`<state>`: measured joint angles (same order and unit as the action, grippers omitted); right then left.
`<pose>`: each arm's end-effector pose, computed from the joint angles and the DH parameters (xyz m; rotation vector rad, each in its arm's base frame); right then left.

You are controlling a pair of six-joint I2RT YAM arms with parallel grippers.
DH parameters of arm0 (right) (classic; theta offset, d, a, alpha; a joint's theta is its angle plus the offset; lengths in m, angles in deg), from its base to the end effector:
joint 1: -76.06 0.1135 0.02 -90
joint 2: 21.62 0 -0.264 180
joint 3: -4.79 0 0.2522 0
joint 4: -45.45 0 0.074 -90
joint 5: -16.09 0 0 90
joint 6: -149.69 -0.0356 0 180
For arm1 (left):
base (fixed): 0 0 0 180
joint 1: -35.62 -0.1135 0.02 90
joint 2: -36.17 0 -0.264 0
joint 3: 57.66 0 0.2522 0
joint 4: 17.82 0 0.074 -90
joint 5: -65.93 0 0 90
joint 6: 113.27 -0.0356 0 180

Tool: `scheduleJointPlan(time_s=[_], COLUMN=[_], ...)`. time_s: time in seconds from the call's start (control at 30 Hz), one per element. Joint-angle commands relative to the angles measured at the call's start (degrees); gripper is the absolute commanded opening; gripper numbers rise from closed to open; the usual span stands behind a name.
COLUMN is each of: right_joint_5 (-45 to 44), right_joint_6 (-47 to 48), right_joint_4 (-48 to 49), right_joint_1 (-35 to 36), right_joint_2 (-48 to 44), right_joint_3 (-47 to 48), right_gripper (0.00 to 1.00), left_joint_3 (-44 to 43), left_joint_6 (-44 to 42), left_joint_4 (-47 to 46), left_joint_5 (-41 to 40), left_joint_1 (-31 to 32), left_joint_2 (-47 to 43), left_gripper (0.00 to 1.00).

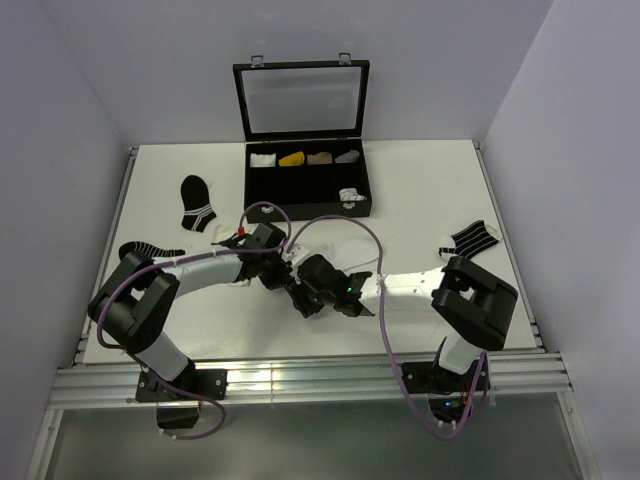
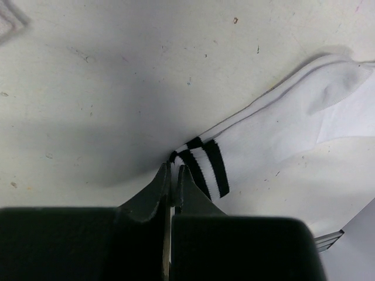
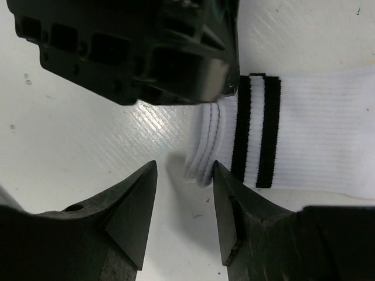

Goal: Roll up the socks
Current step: Roll the sock at the center of the board.

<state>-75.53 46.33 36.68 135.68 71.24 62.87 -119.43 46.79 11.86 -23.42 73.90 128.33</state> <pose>0.1626 0.2753 0.1578 -0.9331 2.2216 0.5875 0.2370 -0.1875 0.1547 -0.7572 2.6755 -0.6118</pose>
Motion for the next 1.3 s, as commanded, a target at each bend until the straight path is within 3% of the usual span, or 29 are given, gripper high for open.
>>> scheduleJointPlan(time_s=[0.0,0.43,0.67,0.77,0.8,0.87,0.97,1.17,1.27], right_joint_5=[-5.9,-19.8,-21.8,-21.5,-21.1,-19.0,-14.3,2.8,12.4], right_joint_6=[1.3,-0.5,-1.2,-1.1,-1.0,-0.9,-1.1,-4.6,-7.4], right_joint_4=[-1.0,-8.5,-10.4,-10.4,-10.4,-10.6,-10.6,-7.2,-5.9], right_joint_1=[1.8,5.9,6.1,6.1,6.1,6.0,5.3,-1.9,-5.8], right_joint_2=[1.4,7.6,9.4,8.9,8.3,7.8,6.3,2.8,2.0], right_joint_3=[3.2,8.5,9.7,9.5,9.4,9.4,9.3,7.3,6.1], right_gripper=[0.5,0.38,0.34,0.19,0.08,0.0,0.0,0.0,0.0], left_joint_3=[-2.4,-1.8,-1.2,-1.1,-0.9,-0.7,1.1,5.0,7.2], left_joint_6=[-0.3,0.4,0.5,0.3,0.3,0.3,1.0,2.4,3.1], left_joint_4=[0.6,0.1,-0.6,-0.7,-0.8,-1.7,-3.8,-7.2,-9.1], left_joint_5=[0.9,3.0,5.1,5.3,5.4,5.7,5.3,1.6,-0.4], left_joint_1=[-0.1,-0.8,-1.5,-1.7,-1.9,-2.1,-2.2,-2.4,-2.5], left_joint_2=[0.9,0.8,0.6,0.2,0.2,0.0,-1.6,-7.5,-11.3], left_gripper=[0.0,0.0,0.0,0.0,0.0,0.01,0.1,0.48,0.6])
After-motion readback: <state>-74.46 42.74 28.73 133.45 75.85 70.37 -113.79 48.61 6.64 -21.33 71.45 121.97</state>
